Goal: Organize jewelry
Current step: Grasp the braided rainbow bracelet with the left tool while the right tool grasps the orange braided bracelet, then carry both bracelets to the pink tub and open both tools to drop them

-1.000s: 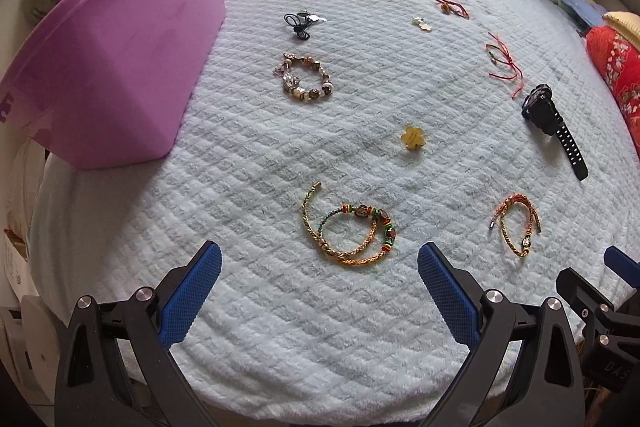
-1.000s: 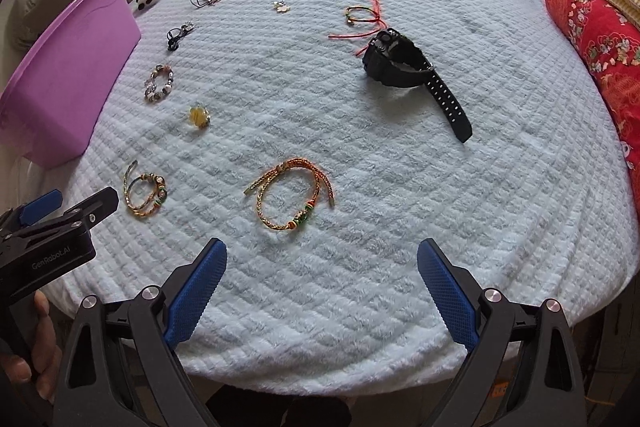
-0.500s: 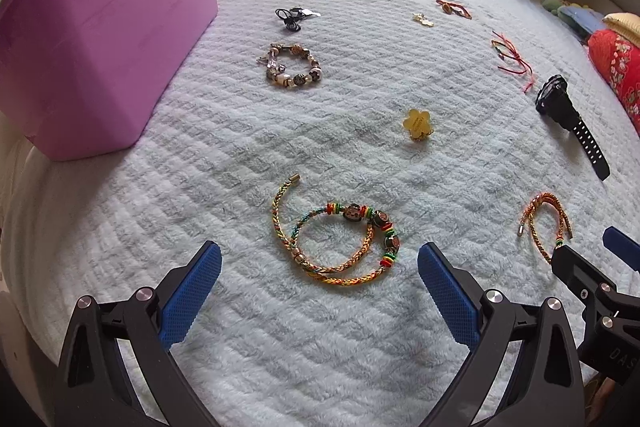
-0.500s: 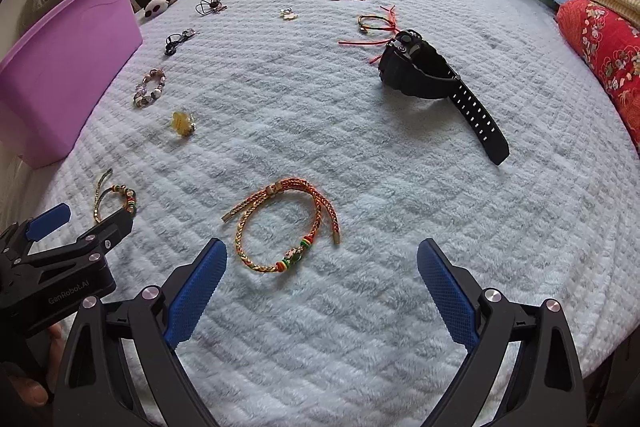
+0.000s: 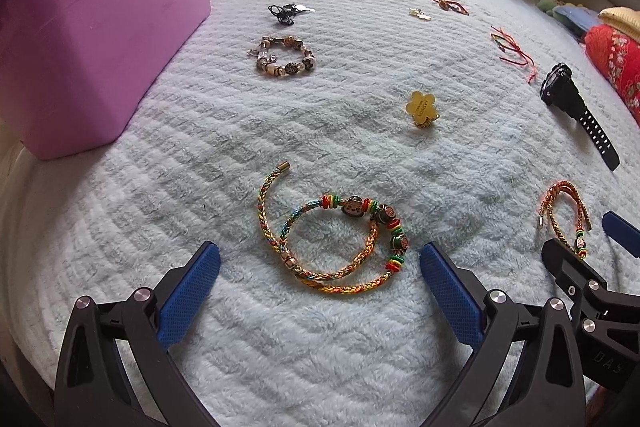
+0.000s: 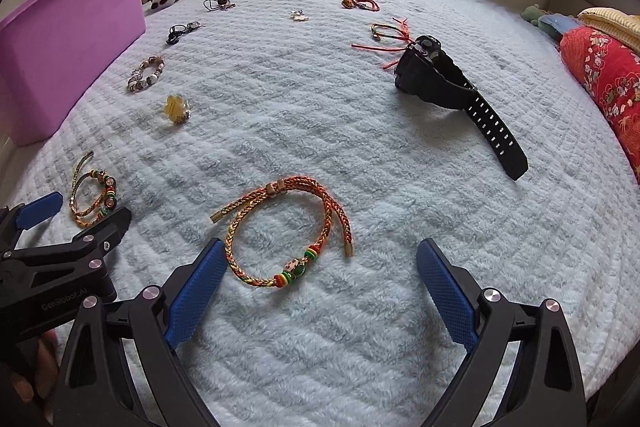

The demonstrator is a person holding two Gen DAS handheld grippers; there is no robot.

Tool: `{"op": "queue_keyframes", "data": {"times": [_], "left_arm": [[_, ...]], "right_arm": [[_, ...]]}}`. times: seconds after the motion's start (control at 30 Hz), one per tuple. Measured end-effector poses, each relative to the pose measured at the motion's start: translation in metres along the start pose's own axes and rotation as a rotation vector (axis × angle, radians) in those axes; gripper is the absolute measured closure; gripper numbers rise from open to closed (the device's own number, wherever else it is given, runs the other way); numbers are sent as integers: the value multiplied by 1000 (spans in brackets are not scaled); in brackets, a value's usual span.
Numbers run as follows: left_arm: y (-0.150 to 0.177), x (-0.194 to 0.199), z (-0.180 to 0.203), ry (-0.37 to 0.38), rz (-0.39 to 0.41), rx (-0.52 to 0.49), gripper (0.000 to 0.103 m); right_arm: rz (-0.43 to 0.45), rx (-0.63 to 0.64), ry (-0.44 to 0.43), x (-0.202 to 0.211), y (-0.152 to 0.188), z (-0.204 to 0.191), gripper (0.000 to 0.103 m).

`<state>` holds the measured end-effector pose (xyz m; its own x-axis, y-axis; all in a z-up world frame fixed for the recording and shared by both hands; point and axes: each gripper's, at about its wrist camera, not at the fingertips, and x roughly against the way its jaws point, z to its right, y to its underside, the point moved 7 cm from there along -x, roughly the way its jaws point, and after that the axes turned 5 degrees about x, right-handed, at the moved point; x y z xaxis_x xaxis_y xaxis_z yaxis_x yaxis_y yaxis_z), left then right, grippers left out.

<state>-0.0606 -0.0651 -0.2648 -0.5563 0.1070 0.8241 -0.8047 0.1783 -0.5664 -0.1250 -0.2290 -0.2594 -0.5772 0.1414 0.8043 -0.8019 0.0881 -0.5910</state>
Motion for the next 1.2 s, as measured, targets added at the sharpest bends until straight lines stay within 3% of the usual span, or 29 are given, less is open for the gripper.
{"op": "queue_keyframes", "data": {"times": [0.07, 0.23, 0.4, 0.53, 0.6, 0.73, 0.87, 1.2], "left_arm": [[-2, 0, 1, -5, 3, -2, 6], [-5, 1, 2, -5, 23, 7, 10], [-8, 3, 11, 11, 31, -8, 32], [-11, 3, 15, 11, 17, -11, 42], [-12, 4, 19, 25, 13, -18, 57], [-11, 8, 30, 33, 9, -55, 76], [-11, 10, 30, 51, -3, -45, 89], [-20, 33, 25, 76, -42, -17, 90]], "right_arm": [[0, 6, -5, -2, -2, -2, 12], [5, 28, -30, -5, -6, -8, 28], [10, 52, -47, -4, -7, -15, 44], [0, 43, -70, -3, -8, -15, 52], [-4, 51, -77, -2, -9, -17, 58], [-13, 56, -87, -1, -11, -19, 88], [-27, 29, -111, 0, -12, -17, 95], [-60, -52, -135, 26, -22, -2, 95]]}}
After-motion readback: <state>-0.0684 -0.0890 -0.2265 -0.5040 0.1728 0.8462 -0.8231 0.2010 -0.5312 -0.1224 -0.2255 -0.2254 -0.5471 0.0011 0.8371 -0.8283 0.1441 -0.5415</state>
